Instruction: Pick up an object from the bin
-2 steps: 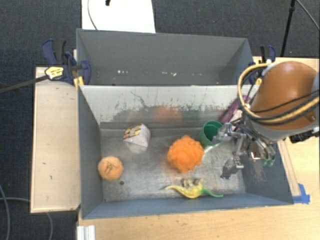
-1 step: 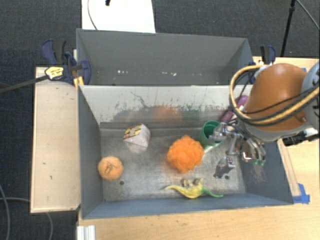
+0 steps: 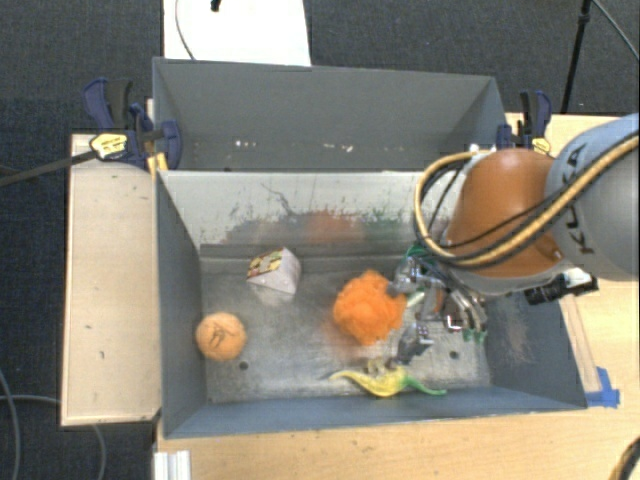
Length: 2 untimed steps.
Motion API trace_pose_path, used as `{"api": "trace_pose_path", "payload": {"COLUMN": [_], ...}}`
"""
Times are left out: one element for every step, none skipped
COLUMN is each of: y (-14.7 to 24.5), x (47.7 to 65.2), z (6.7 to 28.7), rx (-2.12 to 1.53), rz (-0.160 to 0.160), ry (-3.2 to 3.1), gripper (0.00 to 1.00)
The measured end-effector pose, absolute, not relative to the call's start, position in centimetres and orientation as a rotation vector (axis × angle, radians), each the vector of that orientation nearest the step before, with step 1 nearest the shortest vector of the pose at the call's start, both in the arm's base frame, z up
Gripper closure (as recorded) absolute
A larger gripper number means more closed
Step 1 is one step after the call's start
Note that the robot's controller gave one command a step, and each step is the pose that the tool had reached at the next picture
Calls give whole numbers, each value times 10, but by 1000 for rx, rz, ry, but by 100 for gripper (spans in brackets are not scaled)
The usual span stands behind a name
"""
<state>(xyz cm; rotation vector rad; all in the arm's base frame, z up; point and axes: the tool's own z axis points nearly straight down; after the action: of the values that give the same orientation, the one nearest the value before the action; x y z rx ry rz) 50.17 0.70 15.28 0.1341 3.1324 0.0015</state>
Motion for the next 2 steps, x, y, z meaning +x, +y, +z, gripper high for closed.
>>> {"api": "trace_pose_path", "payload": {"y": [20, 19], "x": [509, 528], "z": [115, 81], "rx": [-151, 339], "rz": [-1, -2], "ry": [3129, 3097], "gripper": [0, 100]}}
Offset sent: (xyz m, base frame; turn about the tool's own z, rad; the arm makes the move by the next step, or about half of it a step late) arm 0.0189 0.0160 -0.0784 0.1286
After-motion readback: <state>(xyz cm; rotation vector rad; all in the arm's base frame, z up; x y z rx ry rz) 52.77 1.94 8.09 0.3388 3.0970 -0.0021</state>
